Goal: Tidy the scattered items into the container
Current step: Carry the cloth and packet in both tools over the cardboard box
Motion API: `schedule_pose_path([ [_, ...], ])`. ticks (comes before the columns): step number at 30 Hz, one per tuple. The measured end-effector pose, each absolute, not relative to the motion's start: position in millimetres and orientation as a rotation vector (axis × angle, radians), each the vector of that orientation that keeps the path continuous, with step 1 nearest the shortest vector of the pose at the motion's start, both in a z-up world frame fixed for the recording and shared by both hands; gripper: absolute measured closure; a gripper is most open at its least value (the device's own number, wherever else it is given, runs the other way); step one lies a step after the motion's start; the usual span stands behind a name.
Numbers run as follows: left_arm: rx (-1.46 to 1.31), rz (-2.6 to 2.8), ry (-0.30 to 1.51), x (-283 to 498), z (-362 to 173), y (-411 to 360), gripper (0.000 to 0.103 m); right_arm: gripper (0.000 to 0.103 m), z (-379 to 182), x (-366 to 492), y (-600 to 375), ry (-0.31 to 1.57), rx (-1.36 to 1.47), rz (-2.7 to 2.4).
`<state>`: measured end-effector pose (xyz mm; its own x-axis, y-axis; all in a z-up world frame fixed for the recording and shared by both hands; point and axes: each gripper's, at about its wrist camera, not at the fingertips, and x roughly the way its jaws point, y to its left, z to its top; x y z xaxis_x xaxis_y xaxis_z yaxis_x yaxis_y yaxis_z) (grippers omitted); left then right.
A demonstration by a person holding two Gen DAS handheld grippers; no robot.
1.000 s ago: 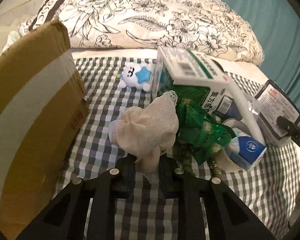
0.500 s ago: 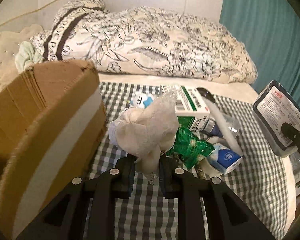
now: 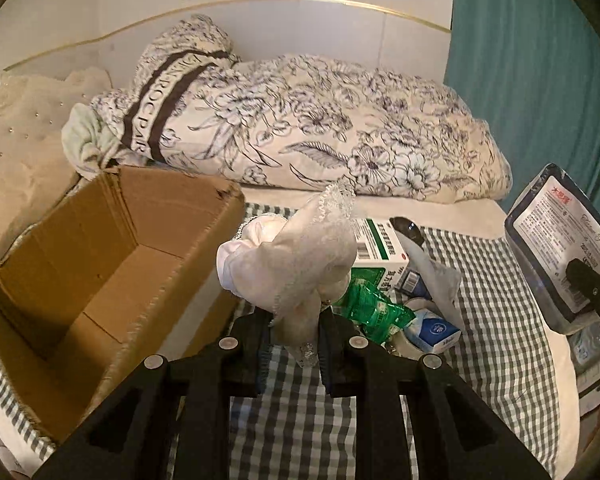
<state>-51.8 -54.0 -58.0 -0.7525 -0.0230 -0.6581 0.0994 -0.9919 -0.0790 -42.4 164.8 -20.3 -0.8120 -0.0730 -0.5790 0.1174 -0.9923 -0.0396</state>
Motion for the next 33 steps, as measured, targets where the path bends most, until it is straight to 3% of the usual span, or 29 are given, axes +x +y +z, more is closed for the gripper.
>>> schedule_pose_path([
  [15,0.928,-2.845,0.199,-15.7,3.1,-95.2,0.083,0.087,19.9,-14.7,129.1,0.086,0.772,-2.831],
  [33,0.820,-2.691,0.185,1.1,66.7,-212.7,0.083,0.087,48.9,-9.7,28.5,0.119,0.663,-2.636],
])
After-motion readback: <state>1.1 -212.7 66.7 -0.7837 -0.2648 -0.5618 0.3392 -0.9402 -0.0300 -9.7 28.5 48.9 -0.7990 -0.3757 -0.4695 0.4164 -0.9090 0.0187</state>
